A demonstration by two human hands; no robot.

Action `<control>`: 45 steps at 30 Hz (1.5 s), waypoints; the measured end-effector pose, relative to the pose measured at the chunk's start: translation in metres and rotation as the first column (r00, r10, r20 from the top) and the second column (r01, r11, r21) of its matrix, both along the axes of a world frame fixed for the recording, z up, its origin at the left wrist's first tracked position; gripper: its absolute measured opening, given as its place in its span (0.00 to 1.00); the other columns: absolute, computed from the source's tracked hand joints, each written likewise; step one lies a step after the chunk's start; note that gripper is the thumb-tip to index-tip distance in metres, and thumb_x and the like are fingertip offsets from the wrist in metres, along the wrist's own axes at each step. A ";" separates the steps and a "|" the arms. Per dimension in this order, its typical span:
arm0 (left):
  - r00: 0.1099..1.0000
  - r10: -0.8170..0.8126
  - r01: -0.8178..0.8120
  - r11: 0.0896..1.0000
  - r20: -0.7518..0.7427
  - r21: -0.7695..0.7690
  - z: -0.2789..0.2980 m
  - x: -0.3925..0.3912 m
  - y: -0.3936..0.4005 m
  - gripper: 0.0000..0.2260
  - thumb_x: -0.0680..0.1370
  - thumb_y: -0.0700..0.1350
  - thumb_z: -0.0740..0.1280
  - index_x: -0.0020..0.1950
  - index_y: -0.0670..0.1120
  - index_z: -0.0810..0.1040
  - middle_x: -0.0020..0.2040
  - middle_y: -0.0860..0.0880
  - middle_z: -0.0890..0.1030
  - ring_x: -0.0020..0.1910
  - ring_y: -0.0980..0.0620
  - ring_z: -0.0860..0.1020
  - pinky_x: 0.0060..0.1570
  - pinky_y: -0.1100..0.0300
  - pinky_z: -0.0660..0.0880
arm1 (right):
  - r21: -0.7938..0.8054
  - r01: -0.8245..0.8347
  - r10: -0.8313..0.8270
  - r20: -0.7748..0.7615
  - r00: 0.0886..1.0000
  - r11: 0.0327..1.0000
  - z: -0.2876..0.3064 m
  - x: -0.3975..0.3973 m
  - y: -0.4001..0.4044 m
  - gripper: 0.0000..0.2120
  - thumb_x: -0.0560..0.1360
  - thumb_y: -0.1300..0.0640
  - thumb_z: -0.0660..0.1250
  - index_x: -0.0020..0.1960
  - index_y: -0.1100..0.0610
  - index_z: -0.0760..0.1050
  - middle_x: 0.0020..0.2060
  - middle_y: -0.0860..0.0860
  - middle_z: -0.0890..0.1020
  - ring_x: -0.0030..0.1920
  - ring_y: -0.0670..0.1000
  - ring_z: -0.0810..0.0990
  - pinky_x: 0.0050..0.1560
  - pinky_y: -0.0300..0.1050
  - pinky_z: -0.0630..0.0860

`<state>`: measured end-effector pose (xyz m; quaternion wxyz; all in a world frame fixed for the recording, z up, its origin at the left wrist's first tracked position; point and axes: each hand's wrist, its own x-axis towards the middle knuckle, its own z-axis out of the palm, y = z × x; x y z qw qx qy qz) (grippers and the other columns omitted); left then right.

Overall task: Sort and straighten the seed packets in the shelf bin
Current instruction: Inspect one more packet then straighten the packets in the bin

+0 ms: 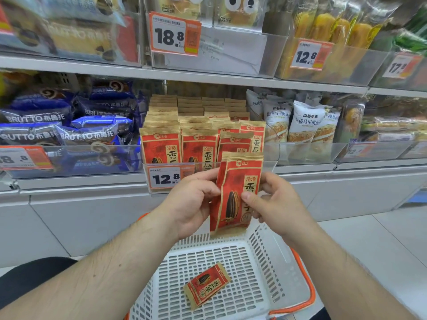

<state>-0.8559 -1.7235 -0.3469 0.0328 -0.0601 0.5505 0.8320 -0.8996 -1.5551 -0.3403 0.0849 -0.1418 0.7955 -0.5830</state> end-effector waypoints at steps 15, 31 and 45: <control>0.830 0.218 -0.326 0.936 0.513 0.129 -0.004 -0.032 -0.020 0.25 0.79 0.45 0.68 0.73 0.40 0.67 0.64 0.41 0.77 0.59 0.41 0.78 0.67 0.36 0.69 | -0.114 0.216 -0.243 -0.357 0.902 0.970 0.069 -0.096 0.036 0.13 0.77 0.68 0.66 0.46 0.48 0.74 0.40 0.47 0.80 0.29 0.42 0.74 0.35 0.42 0.73; 0.746 0.262 -0.503 0.824 0.612 0.261 0.008 -0.059 -0.016 0.35 0.74 0.52 0.76 0.76 0.57 0.62 0.78 0.43 0.61 0.60 0.33 0.77 0.59 0.27 0.72 | 0.554 0.163 0.020 -0.309 0.951 0.816 0.064 -0.169 0.001 0.14 0.69 0.59 0.77 0.50 0.51 0.76 0.44 0.46 0.80 0.42 0.43 0.78 0.39 0.38 0.72; 0.693 0.208 -0.524 0.802 0.690 0.285 0.003 -0.072 -0.022 0.22 0.76 0.45 0.74 0.63 0.49 0.65 0.75 0.38 0.63 0.60 0.33 0.78 0.57 0.27 0.73 | 0.974 0.160 0.533 -0.221 0.816 0.159 0.074 -0.224 -0.037 0.18 0.65 0.43 0.77 0.47 0.42 0.71 0.61 0.46 0.74 0.65 0.55 0.65 0.64 0.57 0.62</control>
